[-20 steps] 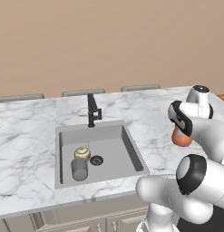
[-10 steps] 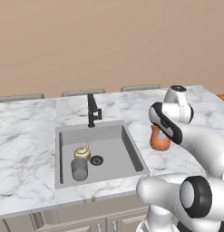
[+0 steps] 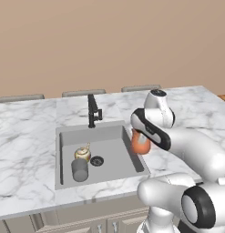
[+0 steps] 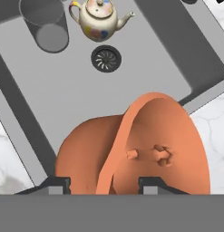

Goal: Pick the glass cup and jug and place them in the sink. Then turn on the water.

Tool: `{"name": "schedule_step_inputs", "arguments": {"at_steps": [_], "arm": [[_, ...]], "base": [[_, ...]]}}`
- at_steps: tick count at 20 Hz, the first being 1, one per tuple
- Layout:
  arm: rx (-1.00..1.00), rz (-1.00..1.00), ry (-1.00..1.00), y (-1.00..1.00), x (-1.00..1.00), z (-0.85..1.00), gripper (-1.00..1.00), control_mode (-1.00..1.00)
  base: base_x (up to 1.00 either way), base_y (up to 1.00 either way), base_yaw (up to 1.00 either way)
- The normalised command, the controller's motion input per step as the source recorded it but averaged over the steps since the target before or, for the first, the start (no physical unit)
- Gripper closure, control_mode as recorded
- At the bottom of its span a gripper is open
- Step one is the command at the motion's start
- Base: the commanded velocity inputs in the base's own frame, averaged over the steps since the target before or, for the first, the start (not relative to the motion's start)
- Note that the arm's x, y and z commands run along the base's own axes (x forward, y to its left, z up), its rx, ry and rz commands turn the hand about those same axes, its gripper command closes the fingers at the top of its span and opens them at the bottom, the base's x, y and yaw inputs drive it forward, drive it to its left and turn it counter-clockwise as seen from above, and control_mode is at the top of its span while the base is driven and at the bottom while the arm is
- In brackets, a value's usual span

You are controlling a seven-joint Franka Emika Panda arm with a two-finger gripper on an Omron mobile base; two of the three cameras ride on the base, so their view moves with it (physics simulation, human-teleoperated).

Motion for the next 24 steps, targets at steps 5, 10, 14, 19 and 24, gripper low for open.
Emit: {"name": "schedule_step_inputs", "arguments": {"at_steps": [5,10,14,19,24], "arm": [[0.03,0.0,0.0,0.36,0.22,-0.22,1.0,-1.0],[0.0,0.0,-0.04,0.15,0.17,-0.43,1.0,-1.0],[0.0,0.0,-0.03,0.37,0.04,-0.34,1.0,-1.0],[0.01,0.0,-0.03,0.45,0.0,-0.13,1.0,-1.0],[0.0,0.0,-0.08,0.13,0.06,-0.47,1.0,-1.0]], "base": [[0.0,0.0,0.0],[0.0,0.0,0.0],[0.0,0.0,0.0],[0.0,0.0,0.0],[0.0,0.0,0.0]]}}
